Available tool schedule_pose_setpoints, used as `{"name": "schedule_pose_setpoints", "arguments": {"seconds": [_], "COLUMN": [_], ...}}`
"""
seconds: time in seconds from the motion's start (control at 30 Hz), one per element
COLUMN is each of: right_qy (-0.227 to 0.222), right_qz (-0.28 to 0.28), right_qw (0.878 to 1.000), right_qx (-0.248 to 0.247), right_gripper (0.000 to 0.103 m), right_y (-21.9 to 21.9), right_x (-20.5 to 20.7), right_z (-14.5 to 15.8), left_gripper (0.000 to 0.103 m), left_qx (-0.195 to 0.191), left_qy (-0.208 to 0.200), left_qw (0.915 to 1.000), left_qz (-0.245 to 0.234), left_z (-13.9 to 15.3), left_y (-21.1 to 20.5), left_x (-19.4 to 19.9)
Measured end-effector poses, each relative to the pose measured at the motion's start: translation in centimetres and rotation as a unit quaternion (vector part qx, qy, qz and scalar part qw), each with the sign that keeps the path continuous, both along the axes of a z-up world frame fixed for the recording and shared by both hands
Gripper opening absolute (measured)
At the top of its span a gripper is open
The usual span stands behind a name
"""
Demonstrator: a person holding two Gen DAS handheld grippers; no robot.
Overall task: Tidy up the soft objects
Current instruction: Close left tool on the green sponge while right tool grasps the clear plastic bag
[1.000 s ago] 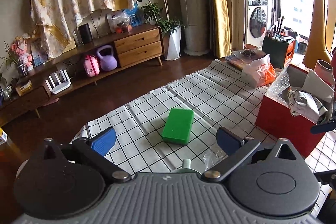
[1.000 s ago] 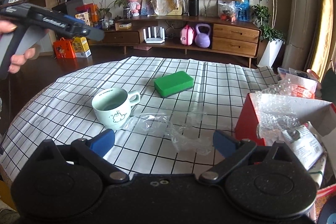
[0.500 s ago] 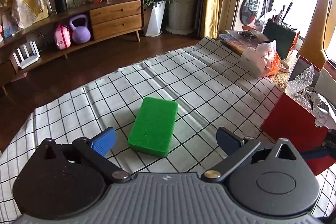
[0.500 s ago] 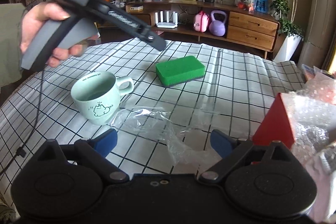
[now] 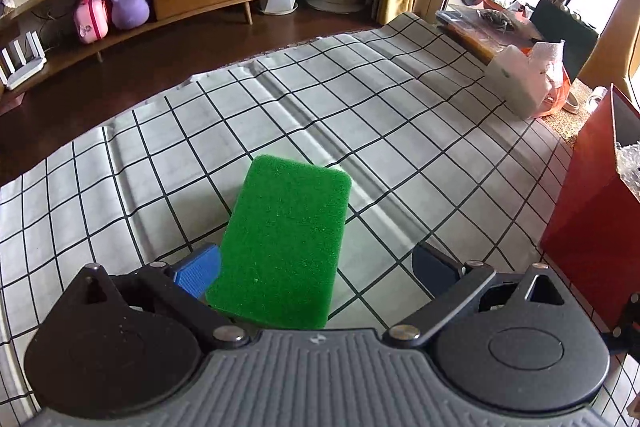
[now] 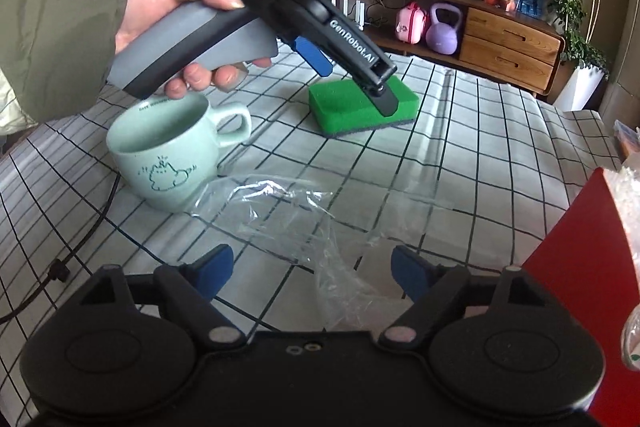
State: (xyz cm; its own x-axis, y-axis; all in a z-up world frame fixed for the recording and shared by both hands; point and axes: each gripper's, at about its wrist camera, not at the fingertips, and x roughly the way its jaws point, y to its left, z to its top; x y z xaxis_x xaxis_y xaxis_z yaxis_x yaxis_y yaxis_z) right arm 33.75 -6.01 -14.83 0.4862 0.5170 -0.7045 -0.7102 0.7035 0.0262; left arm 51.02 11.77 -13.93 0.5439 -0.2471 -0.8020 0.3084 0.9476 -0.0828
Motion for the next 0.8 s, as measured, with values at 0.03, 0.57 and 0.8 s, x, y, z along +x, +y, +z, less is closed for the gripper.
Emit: {"name": "schedule_pose_setpoints", "arguments": {"seconds": [0.03,0.57,0.8], "right_qy": [0.003,0.012,0.021], "right_qz": [0.0,-0.023,-0.043], "right_qw": [1.0,1.0,0.999], "right_qx": [0.0,0.003,0.021], "right_gripper": [0.082,0.046,0.033], "right_y": [0.0,-0.3,-1.1], "right_x": [0.2,0.9,0.9], "right_z": [-0.3,-1.9,-1.7], "left_gripper": [0.102,0.082,0.06], "left_qx": [-0.003,0.028,0.043], "left_qy": [0.006,0.037,0.023], "left_qw": [1.0,0.9978,0.9953], "left_qz": [0.004,0.047,0.084], "left_z": [-0.3,-1.6,-1.0], "left_y": [0.1,0.0,1.1], "left_x": [0.4,2.5,2.3]}}
